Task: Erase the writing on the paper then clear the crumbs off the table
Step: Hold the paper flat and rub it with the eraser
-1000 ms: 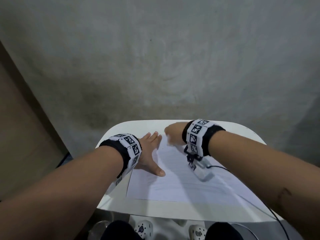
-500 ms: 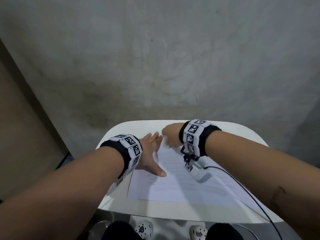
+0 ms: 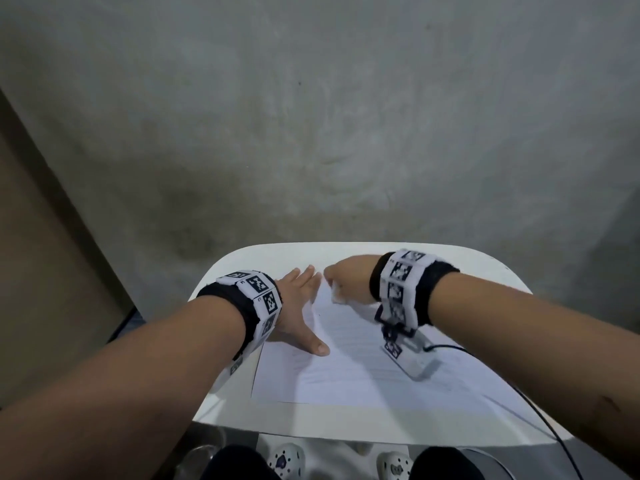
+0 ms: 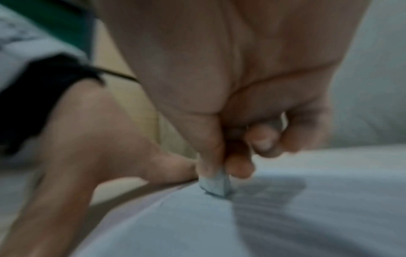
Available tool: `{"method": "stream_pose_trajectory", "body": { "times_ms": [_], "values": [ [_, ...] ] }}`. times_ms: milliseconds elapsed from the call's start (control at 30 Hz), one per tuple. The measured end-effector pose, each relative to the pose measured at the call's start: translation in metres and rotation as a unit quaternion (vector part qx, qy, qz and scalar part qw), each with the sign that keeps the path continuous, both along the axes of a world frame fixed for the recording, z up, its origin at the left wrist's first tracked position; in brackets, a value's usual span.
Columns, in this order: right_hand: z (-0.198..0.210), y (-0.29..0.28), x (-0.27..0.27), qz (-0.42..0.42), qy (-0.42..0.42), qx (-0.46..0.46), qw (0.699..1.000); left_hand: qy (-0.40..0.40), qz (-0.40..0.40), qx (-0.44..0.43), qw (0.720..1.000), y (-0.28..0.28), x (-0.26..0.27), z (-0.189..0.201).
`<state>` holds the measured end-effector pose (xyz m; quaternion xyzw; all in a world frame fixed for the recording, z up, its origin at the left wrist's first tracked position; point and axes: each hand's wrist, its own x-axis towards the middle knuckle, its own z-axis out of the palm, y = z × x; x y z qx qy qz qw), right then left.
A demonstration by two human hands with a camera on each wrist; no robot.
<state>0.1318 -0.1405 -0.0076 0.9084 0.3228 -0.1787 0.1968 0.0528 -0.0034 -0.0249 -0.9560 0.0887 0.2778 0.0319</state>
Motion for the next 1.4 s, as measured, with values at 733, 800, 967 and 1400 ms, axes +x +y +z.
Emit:
{"method": "stream_pose_trajectory", "body": {
  "times_ms": [733, 800, 967, 1400],
  "values": [
    [0.016, -0.012, -0.01, 0.004, -0.013, 0.002, 1.0, -0.009, 0.005, -0.002, 1.0, 0.0, -0.002, -0.003],
    [0.013, -0.007, -0.023, -0.003, 0.034, 0.032, 0.999, -0.004, 0.001, 0.003, 1.0, 0.001, 0.0, -0.004],
    [0.015, -0.017, -0.002, -0.026, -0.034, 0.025, 0.999, -0.009, 0.012, -0.002, 1.0, 0.0, -0.001, -0.003],
    [0.029, -0.054, 0.017, -0.263, 0.125, 0.394, 0.872, -0.017, 0.023, 0.027, 0.999, 0.005, -0.005, 0.003]
  ]
}}
